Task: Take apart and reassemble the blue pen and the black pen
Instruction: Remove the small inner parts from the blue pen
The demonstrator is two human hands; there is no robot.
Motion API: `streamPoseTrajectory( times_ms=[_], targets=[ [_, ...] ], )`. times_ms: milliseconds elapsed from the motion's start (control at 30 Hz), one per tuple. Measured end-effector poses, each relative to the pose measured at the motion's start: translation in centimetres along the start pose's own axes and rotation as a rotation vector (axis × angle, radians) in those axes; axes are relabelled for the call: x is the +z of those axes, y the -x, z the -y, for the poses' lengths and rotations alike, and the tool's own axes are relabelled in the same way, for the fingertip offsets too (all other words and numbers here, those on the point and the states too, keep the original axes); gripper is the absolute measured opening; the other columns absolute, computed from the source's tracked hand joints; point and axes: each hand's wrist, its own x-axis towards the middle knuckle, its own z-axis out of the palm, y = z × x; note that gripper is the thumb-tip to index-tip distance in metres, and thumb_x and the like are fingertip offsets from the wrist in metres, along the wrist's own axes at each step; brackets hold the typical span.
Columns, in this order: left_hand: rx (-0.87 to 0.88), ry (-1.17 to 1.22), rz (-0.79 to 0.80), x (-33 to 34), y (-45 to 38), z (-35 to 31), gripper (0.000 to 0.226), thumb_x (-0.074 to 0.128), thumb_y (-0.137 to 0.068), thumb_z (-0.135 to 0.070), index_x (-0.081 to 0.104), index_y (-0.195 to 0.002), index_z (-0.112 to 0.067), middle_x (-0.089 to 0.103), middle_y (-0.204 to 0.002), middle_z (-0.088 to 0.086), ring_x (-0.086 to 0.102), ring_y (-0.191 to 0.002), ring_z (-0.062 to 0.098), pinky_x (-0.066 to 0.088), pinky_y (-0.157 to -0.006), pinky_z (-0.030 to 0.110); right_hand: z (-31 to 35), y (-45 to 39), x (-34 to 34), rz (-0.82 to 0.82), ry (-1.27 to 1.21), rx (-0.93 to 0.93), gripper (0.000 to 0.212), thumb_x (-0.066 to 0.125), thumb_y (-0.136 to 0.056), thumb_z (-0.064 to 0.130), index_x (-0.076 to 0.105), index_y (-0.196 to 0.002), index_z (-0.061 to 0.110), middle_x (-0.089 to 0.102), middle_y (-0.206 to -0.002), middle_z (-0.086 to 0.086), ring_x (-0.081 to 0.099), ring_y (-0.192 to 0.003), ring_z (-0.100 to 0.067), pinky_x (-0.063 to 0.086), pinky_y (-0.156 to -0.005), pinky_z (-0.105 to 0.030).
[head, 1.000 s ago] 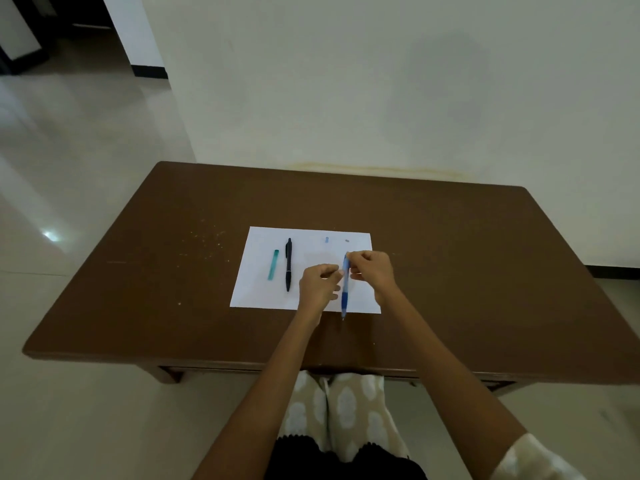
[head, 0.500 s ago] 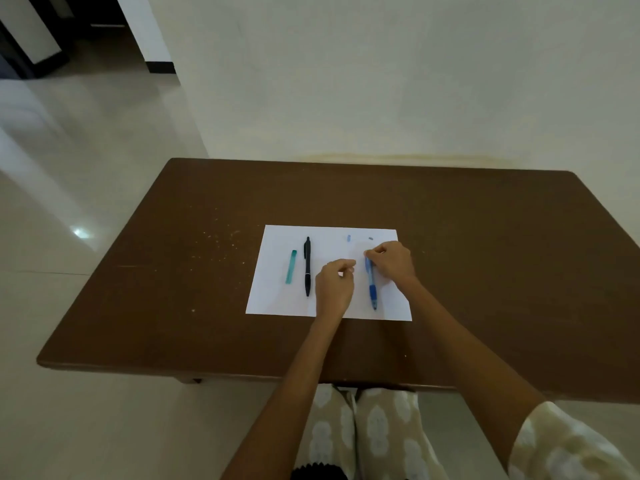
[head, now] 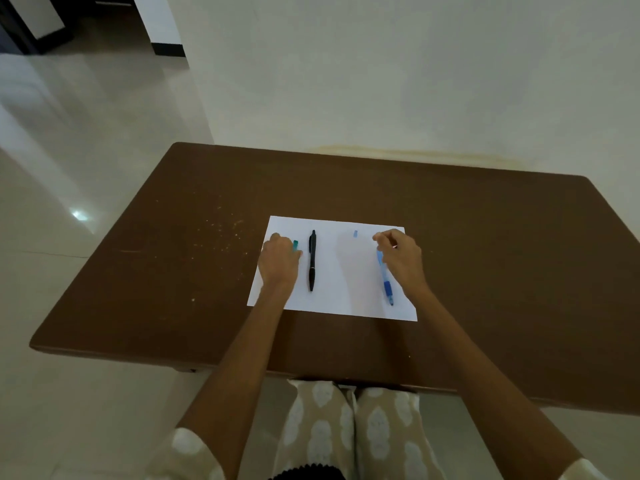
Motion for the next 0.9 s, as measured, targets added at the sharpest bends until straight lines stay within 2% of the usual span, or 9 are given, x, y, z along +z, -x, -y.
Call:
streamPoseTrajectory(
  times_ms=[100,167,267,433,567,700,767,867,900],
  targets=[
    [-0.051,0.078,-0.003,-0.3,-0.1,0.0,0.023,0.058,-0.09,-0.023,0.067,-0.094,-0.003,0.067,-0.092,0.01,0.059,-0.074,0.016,0.042,-0.063,0.021,1.4,0.6,-0.4,0.039,-0.119,-0.012,0.026,0.05,-0.095,0.026,0.064,-0.1,0.005,0.063,-0.088,-0.003,0.058,-0.073,-0.013,0.05,-0.065,-0.018],
    [-0.081,0.234,-0.018,-0.8,0.3,0.0,0.022,0.06,-0.089,-0.022,0.068,-0.097,-0.003,0.069,-0.095,0.01,0.062,-0.079,0.017,0.043,-0.067,0.021,2.2,0.7,-0.8,0.057,-0.151,-0.025,0.025,0.05,-0.095,0.025,0.066,-0.098,0.006,0.063,-0.083,-0.002,0.057,-0.067,-0.012,0.048,-0.06,-0.015],
    [-0.064,0.501,-0.014,-1.6,2.0,-0.8,0.02,0.065,-0.085,-0.02,0.067,-0.099,-0.005,0.069,-0.098,0.009,0.064,-0.083,0.017,0.046,-0.071,0.02,2.9,1.2,-0.7,0.113,-0.147,-0.013,0.022,0.053,-0.093,0.025,0.068,-0.097,0.009,0.063,-0.078,0.001,0.059,-0.065,-0.012,0.051,-0.062,-0.015],
    [-0.132,0.877,0.185,-2.4,4.6,-2.2,0.022,0.066,-0.084,-0.018,0.068,-0.104,-0.009,0.069,-0.094,0.005,0.065,-0.069,0.012,0.053,-0.068,0.016,3.5,3.5,1.6,0.307,-0.199,0.02,0.025,0.061,-0.089,0.026,0.069,-0.104,0.008,0.068,-0.088,-0.002,0.064,-0.075,-0.012,0.056,-0.073,-0.021],
    [-0.125,0.929,0.27,-3.3,5.4,-2.2,0.023,0.064,-0.085,-0.016,0.068,-0.107,-0.009,0.068,-0.091,0.002,0.065,-0.067,0.011,0.052,-0.061,0.009,4.4,4.1,2.4,0.286,-0.295,0.066,0.028,0.063,-0.087,0.024,0.07,-0.105,0.003,0.069,-0.092,-0.01,0.065,-0.077,-0.015,0.056,-0.076,-0.023],
    [-0.125,0.921,0.304,-3.7,5.5,-1.4,0.023,0.062,-0.086,-0.014,0.068,-0.107,-0.007,0.068,-0.09,0.004,0.065,-0.067,0.012,0.053,-0.062,0.012,4.7,4.3,2.5,0.359,-0.23,0.026,0.023,0.064,-0.087,0.02,0.07,-0.103,0.005,0.068,-0.089,-0.005,0.064,-0.072,-0.012,0.053,-0.065,-0.01],
    [-0.126,0.9,0.344,-3.8,5.6,-1.0,0.024,0.062,-0.086,-0.014,0.067,-0.108,-0.006,0.068,-0.092,0.005,0.065,-0.068,0.013,0.054,-0.063,0.014,4.7,4.5,2.7,0.384,-0.174,0.002,0.022,0.064,-0.087,0.019,0.07,-0.102,0.005,0.068,-0.091,-0.009,0.064,-0.072,-0.012,0.054,-0.069,-0.014],
    [-0.148,0.899,0.377,-4.1,5.6,-0.4,0.025,0.062,-0.086,-0.013,0.066,-0.109,-0.005,0.068,-0.093,0.007,0.065,-0.067,0.014,0.054,-0.062,0.015,5.0,4.5,3.4,0.417,-0.105,-0.02,0.024,0.061,-0.089,0.02,0.069,-0.103,0.003,0.069,-0.093,-0.012,0.065,-0.076,-0.015,0.055,-0.082,-0.026],
    [-0.159,0.906,0.37,-4.2,5.6,-0.2,0.025,0.063,-0.086,-0.013,0.066,-0.109,-0.004,0.068,-0.092,0.007,0.065,-0.067,0.014,0.054,-0.062,0.015,5.1,4.5,3.7,0.425,-0.097,-0.026,0.023,0.06,-0.089,0.021,0.069,-0.102,0.003,0.068,-0.09,-0.01,0.065,-0.074,-0.014,0.054,-0.081,-0.025]
  ],
)
